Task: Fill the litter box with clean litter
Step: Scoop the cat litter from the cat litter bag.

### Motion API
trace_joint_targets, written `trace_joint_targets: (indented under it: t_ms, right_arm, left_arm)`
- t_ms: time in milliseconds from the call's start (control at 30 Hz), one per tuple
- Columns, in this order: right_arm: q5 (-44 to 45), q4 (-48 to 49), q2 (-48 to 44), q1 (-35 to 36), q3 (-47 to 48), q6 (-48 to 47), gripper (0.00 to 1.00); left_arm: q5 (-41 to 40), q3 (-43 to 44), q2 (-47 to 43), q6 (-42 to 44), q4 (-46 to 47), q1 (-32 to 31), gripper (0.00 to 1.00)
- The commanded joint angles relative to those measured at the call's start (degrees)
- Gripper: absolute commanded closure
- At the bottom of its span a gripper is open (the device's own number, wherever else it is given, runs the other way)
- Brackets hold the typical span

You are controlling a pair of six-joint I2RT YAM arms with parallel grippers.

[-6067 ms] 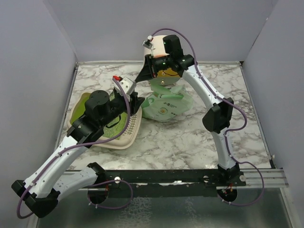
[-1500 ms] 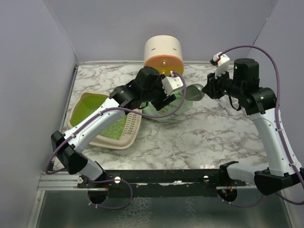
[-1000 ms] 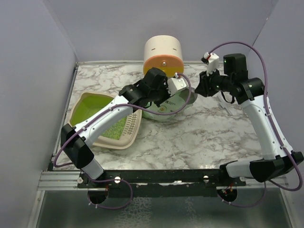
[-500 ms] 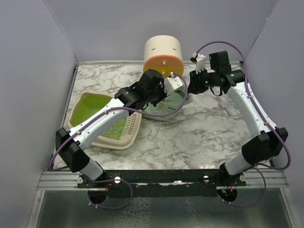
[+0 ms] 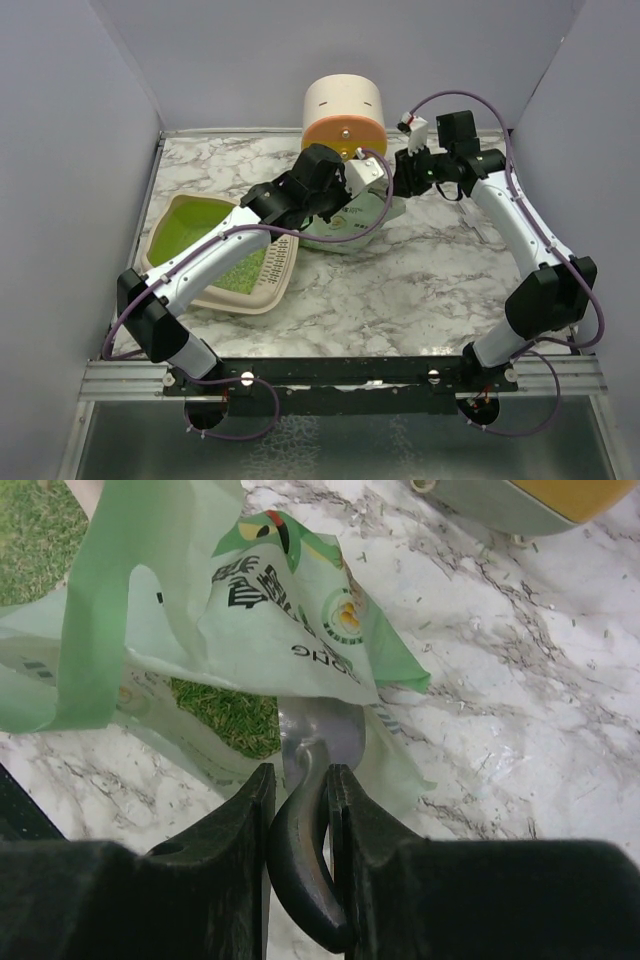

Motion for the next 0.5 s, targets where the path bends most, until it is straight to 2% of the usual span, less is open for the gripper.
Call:
trace_joint_targets:
  t_ms: [0,133,467]
  right_arm:
    - [-3.76,5.20,3.33,0.36,-1.39,0.64,0.99]
    - [-6.63,3.98,4.81,0.36,-0.82,0.81,0.99]
    - [-5.03,3.74,3.02,0.36,-5.58,-0.30,0.99]
  left_arm:
    - [0.35,4.53,-1.21,-1.42,3.94,-0.08,1.00]
    - [0.75,5.58,-0.59,-1.83,3.88,-0.15,1.00]
    - [1.30,8.38,2.02,-1.21,3.62,-0.17,1.00]
